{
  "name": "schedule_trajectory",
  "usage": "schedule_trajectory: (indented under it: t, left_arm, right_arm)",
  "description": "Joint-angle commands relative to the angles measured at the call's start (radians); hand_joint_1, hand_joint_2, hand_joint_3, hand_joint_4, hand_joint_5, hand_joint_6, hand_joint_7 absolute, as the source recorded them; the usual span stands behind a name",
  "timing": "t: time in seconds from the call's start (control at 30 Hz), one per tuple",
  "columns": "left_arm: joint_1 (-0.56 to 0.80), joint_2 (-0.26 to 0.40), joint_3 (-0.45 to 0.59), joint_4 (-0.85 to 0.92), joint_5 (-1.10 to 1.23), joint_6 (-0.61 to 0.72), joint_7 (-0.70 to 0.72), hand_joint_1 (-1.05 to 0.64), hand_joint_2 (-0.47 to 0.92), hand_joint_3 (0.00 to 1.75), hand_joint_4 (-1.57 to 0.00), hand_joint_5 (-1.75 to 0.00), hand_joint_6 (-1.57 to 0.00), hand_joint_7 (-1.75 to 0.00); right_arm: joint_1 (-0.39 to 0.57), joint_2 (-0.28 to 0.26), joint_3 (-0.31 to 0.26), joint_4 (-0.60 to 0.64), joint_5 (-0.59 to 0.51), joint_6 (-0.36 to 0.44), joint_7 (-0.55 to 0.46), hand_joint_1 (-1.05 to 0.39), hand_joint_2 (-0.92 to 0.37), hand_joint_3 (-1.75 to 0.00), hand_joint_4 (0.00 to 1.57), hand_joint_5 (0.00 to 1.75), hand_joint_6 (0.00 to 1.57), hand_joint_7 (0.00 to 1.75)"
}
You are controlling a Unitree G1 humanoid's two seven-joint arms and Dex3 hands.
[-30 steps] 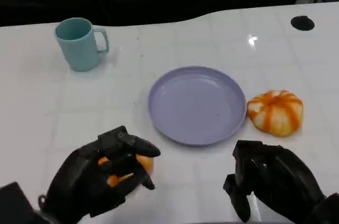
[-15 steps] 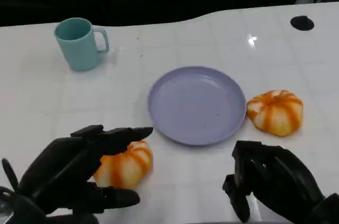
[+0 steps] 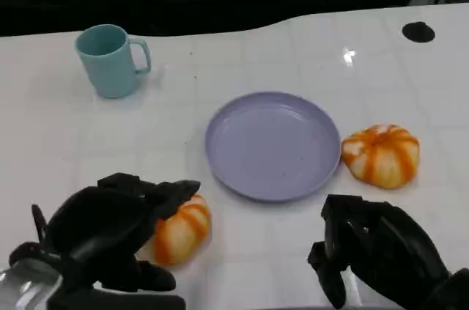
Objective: Grasp the bread from the table and place it into the plate.
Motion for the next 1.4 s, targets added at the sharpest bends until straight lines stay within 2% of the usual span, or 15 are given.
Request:
schedule_trajectory:
  t: [0.03, 0.2, 0.43, 0.57, 0.6, 0.63, 0.67, 0.7, 0.77, 0.8, 0.83, 0.9, 0.97, 1.17, 1.4]
  left_arm:
    - [-0.05, 0.001, -0.042, 0.093, 0.039, 0.027, 0.039, -0.73, 0.91, 0.02, -0.26, -0.31, -0.28, -0.01]
    - [-0.133, -0.015, -0.097, 0.248, 0.06, 0.081, 0.046, -0.67, 0.91, 0.0, -0.29, -0.22, -0.27, 0.0]
    - [-0.229, -0.024, -0.173, 0.5, 0.052, 0.057, 0.152, -0.63, 0.89, 0.0, -0.34, -0.19, -0.31, -0.01]
    - [-0.251, -0.023, -0.195, 0.581, 0.014, 0.032, 0.181, -0.54, 0.91, 0.01, -0.42, -0.2, -0.36, -0.03]
    - [-0.252, -0.022, -0.193, 0.596, -0.003, 0.017, 0.193, -0.46, 0.91, 0.01, -0.52, -0.25, -0.46, -0.07]
    - [-0.252, -0.021, -0.19, 0.607, -0.018, 0.003, 0.207, -0.4, 0.92, 0.01, -0.55, -0.42, -0.56, -0.08]
    - [-0.25, -0.018, -0.187, 0.617, -0.03, -0.015, 0.233, -0.35, 0.92, 0.11, -0.59, -0.67, -0.71, -0.11]
    - [-0.251, -0.015, -0.186, 0.627, -0.038, -0.032, 0.258, -0.3, 0.92, 0.23, -0.69, -0.85, -0.9, -0.16]
    - [-0.255, -0.01, -0.183, 0.649, -0.052, -0.067, 0.31, -0.27, 0.92, 0.39, -0.82, -0.98, -1.08, -0.22]
    - [-0.257, -0.007, -0.182, 0.666, -0.054, -0.096, 0.36, -0.26, 0.9, 0.49, -0.84, -1.2, -1.11, -0.37]
    - [-0.259, -0.006, -0.18, 0.682, -0.055, -0.122, 0.406, -0.26, 0.87, 0.57, -0.81, -1.52, -0.9, -1.04]
    - [-0.261, -0.006, -0.179, 0.699, -0.051, -0.153, 0.474, -0.25, 0.87, 0.64, -0.83, -1.72, -0.67, -1.67]
    - [-0.266, -0.006, -0.18, 0.703, -0.039, -0.158, 0.522, -0.26, 0.87, 0.64, -0.81, -1.74, -0.62, -1.73]
    - [-0.265, 0.0, -0.173, 0.678, -0.016, -0.135, 0.582, -0.24, 0.85, 0.62, -0.77, -1.75, -0.59, -1.75]
    - [-0.216, 0.001, -0.138, 0.522, -0.004, -0.065, 0.6, -0.23, 0.78, 0.59, -0.76, -1.75, -0.58, -1.75]
  right_arm:
    - [0.005, -0.012, -0.009, -0.014, 0.005, 0.006, -0.002, -0.93, -0.92, -0.37, 1.21, 1.65, 1.05, 1.5]
    - [0.008, -0.012, -0.009, -0.012, 0.006, 0.004, 0.001, -0.92, -0.92, -0.36, 1.21, 1.65, 1.05, 1.5]
    - [0.011, -0.015, -0.009, -0.021, 0.006, 0.014, -0.003, -0.92, -0.92, -0.37, 1.2, 1.65, 1.04, 1.5]
    - [0.011, -0.014, -0.009, -0.022, 0.006, 0.017, -0.003, -0.93, -0.92, -0.36, 1.21, 1.64, 1.05, 1.5]
    - [0.011, -0.014, -0.008, -0.023, 0.004, 0.016, -0.004, -0.93, -0.92, -0.35, 1.21, 1.64, 1.05, 1.5]
    - [0.012, -0.014, -0.007, -0.024, 0.003, 0.015, -0.004, -0.93, -0.92, -0.35, 1.21, 1.64, 1.05, 1.5]
    - [0.012, -0.014, -0.007, -0.025, 0.003, 0.015, -0.004, -0.94, -0.92, -0.35, 1.21, 1.64, 1.05, 1.5]
    - [0.011, -0.013, -0.008, -0.023, 0.004, 0.012, -0.001, -0.93, -0.92, -0.35, 1.22, 1.64, 1.05, 1.49]
    - [0.01, -0.013, -0.009, -0.02, 0.006, 0.01, 0.001, -0.93, -0.92, -0.35, 1.22, 1.64, 1.05, 1.49]
    - [0.01, -0.013, -0.009, -0.02, 0.005, 0.01, 0.0, -0.93, -0.92, -0.35, 1.22, 1.63, 1.05, 1.49]
    - [0.01, -0.014, -0.01, -0.021, 0.003, 0.011, -0.002, -0.93, -0.92, -0.36, 1.22, 1.63, 1.05, 1.49]
    - [0.008, -0.017, -0.011, -0.017, 0.0, 0.009, -0.001, -0.93, -0.92, -0.36, 1.22, 1.63, 1.05, 1.49]
    - [0.004, -0.021, -0.015, -0.012, 0.001, 0.007, 0.003, -0.93, -0.92, -0.38, 1.21, 1.63, 1.05, 1.5]
    - [0.0, -0.018, -0.019, -0.005, 0.007, 0.006, 0.006, -0.93, -0.91, -0.37, 1.23, 1.64, 1.05, 1.5]
    - [0.005, -0.014, -0.016, -0.002, 0.009, 0.002, 0.012, -0.93, -0.92, -0.34, 1.23, 1.63, 1.06, 1.49]
